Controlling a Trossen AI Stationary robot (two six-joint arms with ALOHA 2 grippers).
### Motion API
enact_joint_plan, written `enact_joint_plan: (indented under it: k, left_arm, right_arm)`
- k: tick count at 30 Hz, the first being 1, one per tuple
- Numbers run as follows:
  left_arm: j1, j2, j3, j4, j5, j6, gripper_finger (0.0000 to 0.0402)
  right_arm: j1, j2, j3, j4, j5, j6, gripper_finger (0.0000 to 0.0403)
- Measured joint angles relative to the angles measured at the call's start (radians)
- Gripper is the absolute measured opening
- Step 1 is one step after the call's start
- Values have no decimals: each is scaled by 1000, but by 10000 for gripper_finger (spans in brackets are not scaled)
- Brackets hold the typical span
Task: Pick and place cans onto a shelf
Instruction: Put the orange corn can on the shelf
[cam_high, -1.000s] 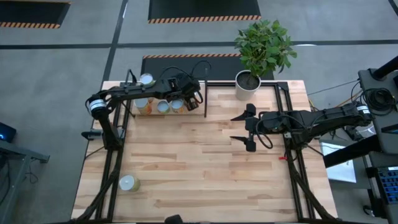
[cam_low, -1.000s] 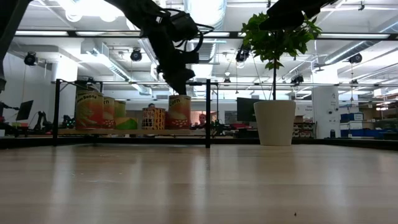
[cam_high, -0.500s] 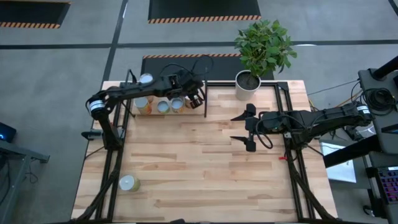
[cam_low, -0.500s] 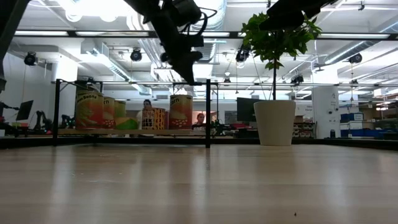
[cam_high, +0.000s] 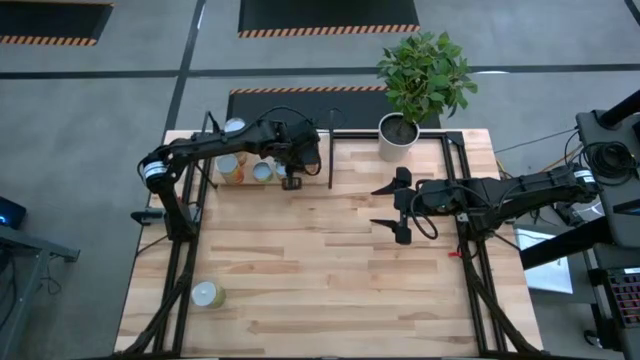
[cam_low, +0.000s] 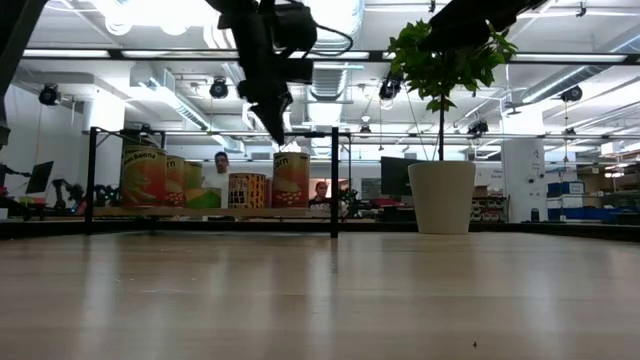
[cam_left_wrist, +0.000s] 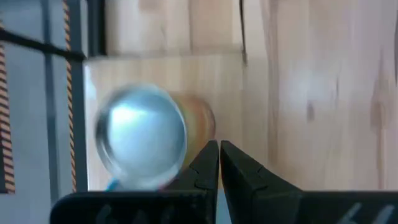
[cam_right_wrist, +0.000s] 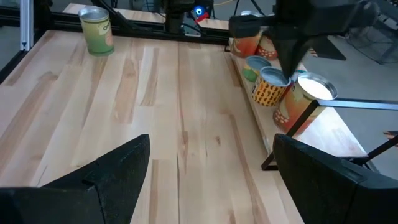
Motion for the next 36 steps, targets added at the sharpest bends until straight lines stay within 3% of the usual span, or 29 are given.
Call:
enact_joint_plan:
  k: [3,9,17,36]
  left_arm:
    - [2,-1,2,-95,-12,54,0]
    - [24,-3,3,-167,-159,57,0]
    - [65,11,1,-54,-160,7,0]
    - [63,16,-1,-54,-159,-49,0]
  right_arm:
    - [0,0,-2,0,0,2,327]
    - [0,0,-3,0,0,3,327]
    - [0,0,-4,0,0,11,327]
    - [0,0,-4,0,0,10,327]
